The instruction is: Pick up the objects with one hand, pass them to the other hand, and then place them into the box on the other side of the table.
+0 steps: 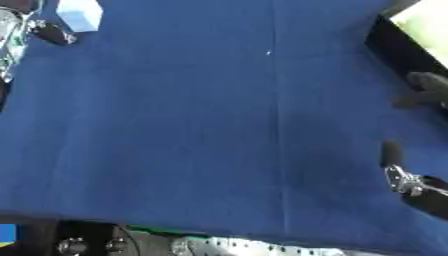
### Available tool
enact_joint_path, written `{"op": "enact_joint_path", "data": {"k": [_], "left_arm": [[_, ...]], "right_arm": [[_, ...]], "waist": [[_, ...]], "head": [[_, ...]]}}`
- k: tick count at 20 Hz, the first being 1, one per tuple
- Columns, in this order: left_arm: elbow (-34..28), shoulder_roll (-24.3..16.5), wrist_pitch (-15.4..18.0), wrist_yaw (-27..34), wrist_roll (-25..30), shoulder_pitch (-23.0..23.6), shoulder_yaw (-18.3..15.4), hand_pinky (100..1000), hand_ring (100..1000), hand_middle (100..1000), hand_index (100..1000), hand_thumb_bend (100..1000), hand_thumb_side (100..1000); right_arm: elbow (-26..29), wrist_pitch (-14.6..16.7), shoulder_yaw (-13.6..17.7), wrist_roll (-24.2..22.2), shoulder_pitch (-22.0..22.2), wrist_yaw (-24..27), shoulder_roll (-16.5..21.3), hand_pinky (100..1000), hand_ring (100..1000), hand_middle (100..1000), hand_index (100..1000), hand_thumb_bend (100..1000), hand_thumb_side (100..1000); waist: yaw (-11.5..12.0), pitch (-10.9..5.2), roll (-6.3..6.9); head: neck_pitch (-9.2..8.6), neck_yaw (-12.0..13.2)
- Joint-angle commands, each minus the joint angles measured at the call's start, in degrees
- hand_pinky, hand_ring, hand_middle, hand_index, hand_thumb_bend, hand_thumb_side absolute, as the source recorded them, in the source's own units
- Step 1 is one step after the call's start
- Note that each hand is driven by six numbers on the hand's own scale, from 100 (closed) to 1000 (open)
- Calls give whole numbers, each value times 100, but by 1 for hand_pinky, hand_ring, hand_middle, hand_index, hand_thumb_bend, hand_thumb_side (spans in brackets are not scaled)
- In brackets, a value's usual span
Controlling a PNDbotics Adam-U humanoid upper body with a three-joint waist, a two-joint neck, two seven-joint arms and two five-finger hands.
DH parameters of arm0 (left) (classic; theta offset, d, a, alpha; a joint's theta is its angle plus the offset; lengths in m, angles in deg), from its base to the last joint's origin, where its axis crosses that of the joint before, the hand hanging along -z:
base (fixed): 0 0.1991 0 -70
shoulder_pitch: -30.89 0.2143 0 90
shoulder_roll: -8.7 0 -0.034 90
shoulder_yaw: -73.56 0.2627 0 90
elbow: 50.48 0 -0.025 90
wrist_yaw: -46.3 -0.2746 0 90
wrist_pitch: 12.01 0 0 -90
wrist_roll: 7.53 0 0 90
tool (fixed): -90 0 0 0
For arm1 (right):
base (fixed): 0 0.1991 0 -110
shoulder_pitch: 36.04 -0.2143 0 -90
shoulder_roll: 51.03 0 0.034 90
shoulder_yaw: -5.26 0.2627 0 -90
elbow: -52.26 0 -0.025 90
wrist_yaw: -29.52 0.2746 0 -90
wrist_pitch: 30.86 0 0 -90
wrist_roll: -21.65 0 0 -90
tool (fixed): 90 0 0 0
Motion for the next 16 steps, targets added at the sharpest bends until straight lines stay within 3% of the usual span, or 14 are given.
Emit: {"op": "enact_joint_path", "data": {"k": [1, 6, 13, 16], "left_arm": [[-20, -145, -159, -128, -156, -97, -58, 758, 736, 708, 816, 653, 289], [-27, -101, -241, -146, -387, -114, -39, 752, 716, 687, 795, 620, 272], [-35, -64, -227, -76, -548, -115, 1, 710, 594, 540, 661, 374, 235], [-6, -37, -149, -52, -445, -102, 30, 700, 569, 504, 621, 338, 241]], "right_arm": [[123, 8, -1, 37, -12, -46, -10, 875, 882, 659, 984, 100, 223], [123, 12, -12, 52, -4, -81, -25, 875, 882, 659, 985, 100, 232], [123, 5, -16, 60, 8, -101, -15, 875, 882, 659, 983, 100, 241], [123, -5, -13, 55, 16, -99, -2, 875, 881, 659, 981, 100, 246]], "waist": [[-3, -71, -21], [-30, -13, -34], [-41, -40, -28], [-18, -81, -23]], "head": [[-14, 39], [-14, -23], [-14, -37], [-14, 2]]}}
